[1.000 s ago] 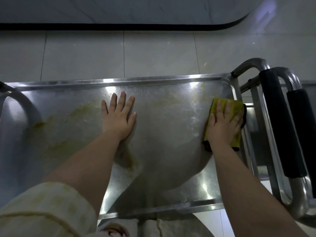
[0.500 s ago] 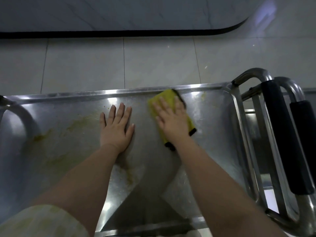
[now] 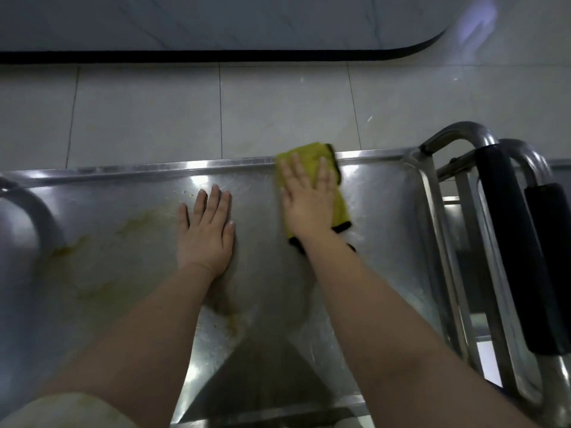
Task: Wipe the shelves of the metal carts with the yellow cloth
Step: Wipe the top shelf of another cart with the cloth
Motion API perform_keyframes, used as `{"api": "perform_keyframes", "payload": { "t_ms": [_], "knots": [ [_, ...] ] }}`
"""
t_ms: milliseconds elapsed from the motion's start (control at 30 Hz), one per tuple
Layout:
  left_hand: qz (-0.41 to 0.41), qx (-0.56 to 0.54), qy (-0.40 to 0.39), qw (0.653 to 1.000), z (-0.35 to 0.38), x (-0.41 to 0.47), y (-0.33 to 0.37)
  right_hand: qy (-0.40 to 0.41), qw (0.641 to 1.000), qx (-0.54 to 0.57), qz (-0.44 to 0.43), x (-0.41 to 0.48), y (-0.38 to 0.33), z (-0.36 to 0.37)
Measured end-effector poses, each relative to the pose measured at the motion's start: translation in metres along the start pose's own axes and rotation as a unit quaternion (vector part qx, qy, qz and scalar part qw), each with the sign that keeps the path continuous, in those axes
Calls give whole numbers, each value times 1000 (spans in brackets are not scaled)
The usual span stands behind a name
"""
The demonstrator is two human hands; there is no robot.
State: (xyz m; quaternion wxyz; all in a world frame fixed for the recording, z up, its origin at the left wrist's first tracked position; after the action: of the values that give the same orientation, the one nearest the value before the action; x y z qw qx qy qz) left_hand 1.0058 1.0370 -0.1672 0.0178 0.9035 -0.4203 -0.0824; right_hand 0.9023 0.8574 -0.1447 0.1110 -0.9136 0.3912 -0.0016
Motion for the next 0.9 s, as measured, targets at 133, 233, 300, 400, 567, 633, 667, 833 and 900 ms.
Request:
{"api": "perform_keyframes", "payload": {
  "t_ms": [133,233,300,400,567,633,667,833,900],
  "knots": [
    [-28,-34,9,999,0,-1,-7,-23,990,-13,-138,-17,-73,20],
    [-20,-44,7,999,-1,0,-7,-17,991,-24,-131,-18,-68,20],
    [-18,-43,3,999,-1,0,-8,-16,991,-21,-133,-27,-67,20],
    [-13,-37,-2,999,-1,1,-8,-7,982,-32,-184,-62,-68,19],
    [-8,-79,-3,997,-8,1,-6,28,973,-23,-226,-127,-58,15],
    [3,-87,-2,996,-12,-6,-5,15,976,-22,-215,-137,-57,16],
    [10,-82,2,997,-14,-16,-4,5,978,-22,-207,-136,-56,16],
    [36,-44,-22,998,6,-90,2,-35,981,-42,-184,-136,-55,22],
    [43,-21,-26,999,13,-98,-1,-37,980,-38,-190,-153,-54,23]
  ]
}}
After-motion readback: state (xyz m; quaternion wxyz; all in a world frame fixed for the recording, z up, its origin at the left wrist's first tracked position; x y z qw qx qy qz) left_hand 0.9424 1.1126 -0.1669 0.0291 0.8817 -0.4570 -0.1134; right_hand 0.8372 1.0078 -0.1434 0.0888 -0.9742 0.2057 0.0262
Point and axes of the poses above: each hand's wrist, its own x-axis towards the middle knuckle, its own z-axis out of the palm, y = z × x, the point moved 9 cm from there along x, towards the middle knuckle, and after that the axes turned 3 degrees about y, right-handed, at the moved point
